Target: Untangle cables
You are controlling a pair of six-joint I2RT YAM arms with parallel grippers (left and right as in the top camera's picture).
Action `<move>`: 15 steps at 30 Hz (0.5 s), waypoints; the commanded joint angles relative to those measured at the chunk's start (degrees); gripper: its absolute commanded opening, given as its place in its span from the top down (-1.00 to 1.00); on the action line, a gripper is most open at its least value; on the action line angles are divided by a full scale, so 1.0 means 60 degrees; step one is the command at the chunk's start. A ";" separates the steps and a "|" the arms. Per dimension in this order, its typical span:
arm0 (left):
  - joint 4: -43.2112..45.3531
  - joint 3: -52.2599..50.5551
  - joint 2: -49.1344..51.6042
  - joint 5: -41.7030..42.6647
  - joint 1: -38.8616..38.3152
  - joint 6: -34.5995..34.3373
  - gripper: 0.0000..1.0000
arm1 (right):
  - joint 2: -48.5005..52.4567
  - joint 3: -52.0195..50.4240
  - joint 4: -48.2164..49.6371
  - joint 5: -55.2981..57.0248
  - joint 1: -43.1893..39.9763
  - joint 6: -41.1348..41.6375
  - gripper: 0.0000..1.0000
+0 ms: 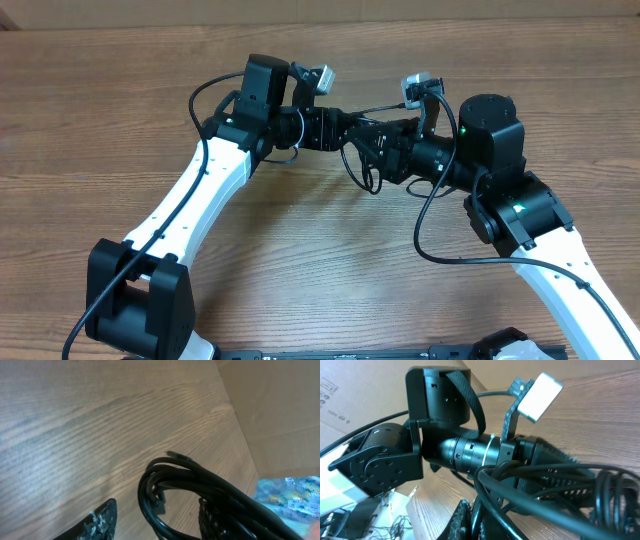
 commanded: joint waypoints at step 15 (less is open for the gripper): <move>0.0637 0.0131 -0.0277 0.0295 0.0525 -0.0051 0.92 | 0.0040 0.0222 -0.3042 0.3821 0.0004 0.0138 0.92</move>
